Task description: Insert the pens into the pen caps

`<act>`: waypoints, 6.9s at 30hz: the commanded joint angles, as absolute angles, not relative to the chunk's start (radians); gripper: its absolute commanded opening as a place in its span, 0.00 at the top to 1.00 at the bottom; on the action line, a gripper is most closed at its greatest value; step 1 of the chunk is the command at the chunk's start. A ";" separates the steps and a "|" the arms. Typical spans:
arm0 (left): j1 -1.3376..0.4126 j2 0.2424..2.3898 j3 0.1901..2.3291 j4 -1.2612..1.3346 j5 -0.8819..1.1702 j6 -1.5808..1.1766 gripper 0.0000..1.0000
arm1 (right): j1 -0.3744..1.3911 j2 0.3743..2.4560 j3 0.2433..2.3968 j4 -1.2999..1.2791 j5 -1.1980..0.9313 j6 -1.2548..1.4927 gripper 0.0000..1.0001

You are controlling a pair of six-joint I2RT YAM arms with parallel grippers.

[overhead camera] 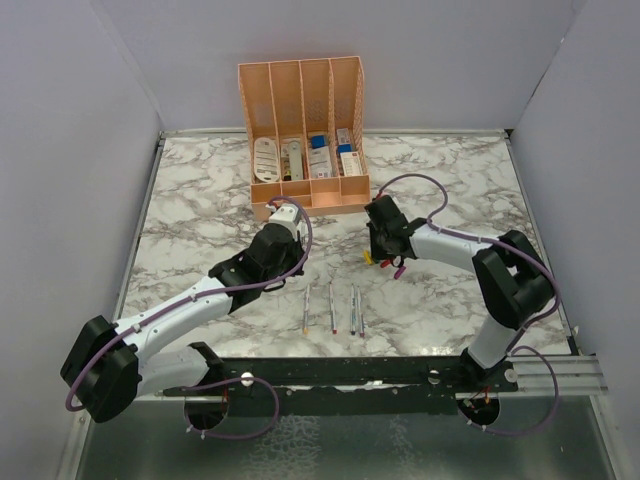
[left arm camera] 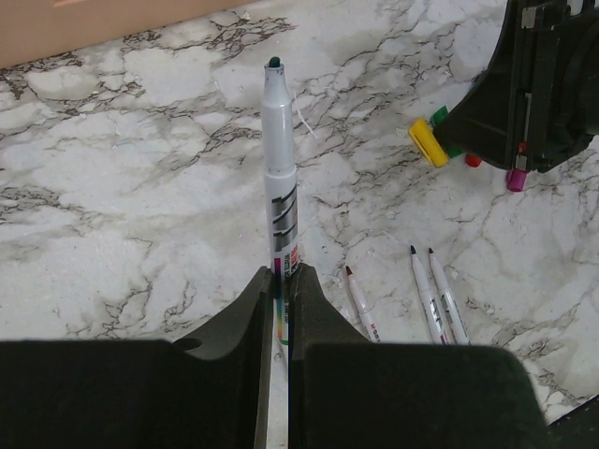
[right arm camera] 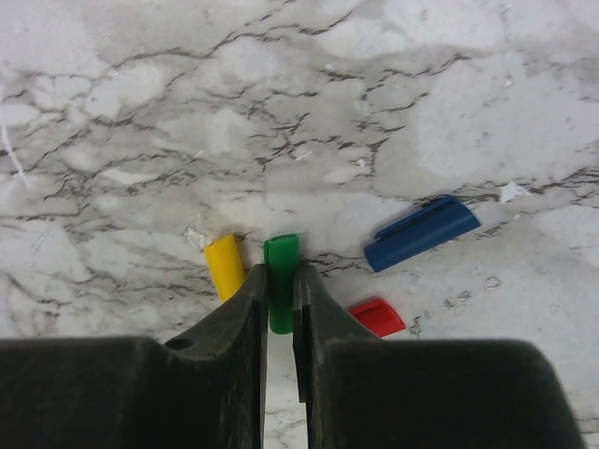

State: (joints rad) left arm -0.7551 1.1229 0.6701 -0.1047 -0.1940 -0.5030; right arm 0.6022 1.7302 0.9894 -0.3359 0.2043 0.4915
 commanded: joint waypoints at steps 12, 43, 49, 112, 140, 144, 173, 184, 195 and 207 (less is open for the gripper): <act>-0.760 1.086 0.682 -0.018 -0.103 -0.520 1.00 | 0.608 1.462 0.996 -0.030 -0.022 0.340 0.99; -0.767 1.249 0.782 0.367 0.305 -0.492 1.00 | 0.606 1.050 0.656 0.687 -0.107 0.470 0.99; -0.772 1.253 0.792 0.369 0.297 -0.475 1.00 | 0.606 1.082 0.656 0.772 -0.116 0.537 0.99; -0.779 1.230 0.814 0.383 0.225 -0.457 1.00 | 0.607 1.178 0.625 0.708 -0.249 0.514 0.99; -0.778 1.177 0.893 0.507 0.090 -0.474 1.00 | 0.607 1.218 0.615 0.571 -0.321 0.493 0.99; -0.777 1.166 0.896 0.518 0.061 -0.466 1.00 | 0.607 1.215 0.609 0.553 -0.325 0.486 0.99; -0.767 1.154 0.778 0.149 0.069 -0.523 1.00 | 0.609 1.183 0.812 0.511 -0.127 0.472 0.51; -0.710 1.192 0.747 -0.193 -0.149 -0.658 1.00 | 0.609 1.084 0.813 0.447 0.020 0.422 0.49; -0.507 1.392 0.833 -0.364 -0.154 -0.632 1.00 | 0.609 1.069 0.820 0.193 0.131 0.408 0.49; -0.453 1.609 0.945 -0.416 -0.078 -0.596 0.96 | 0.609 1.042 0.794 0.142 0.138 0.425 0.49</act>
State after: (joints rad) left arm -0.4637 1.5814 0.9138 -0.3840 -0.1120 -0.6132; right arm 0.6086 1.0721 0.8101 0.1699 0.1085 0.4217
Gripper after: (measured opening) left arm 0.074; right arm 0.507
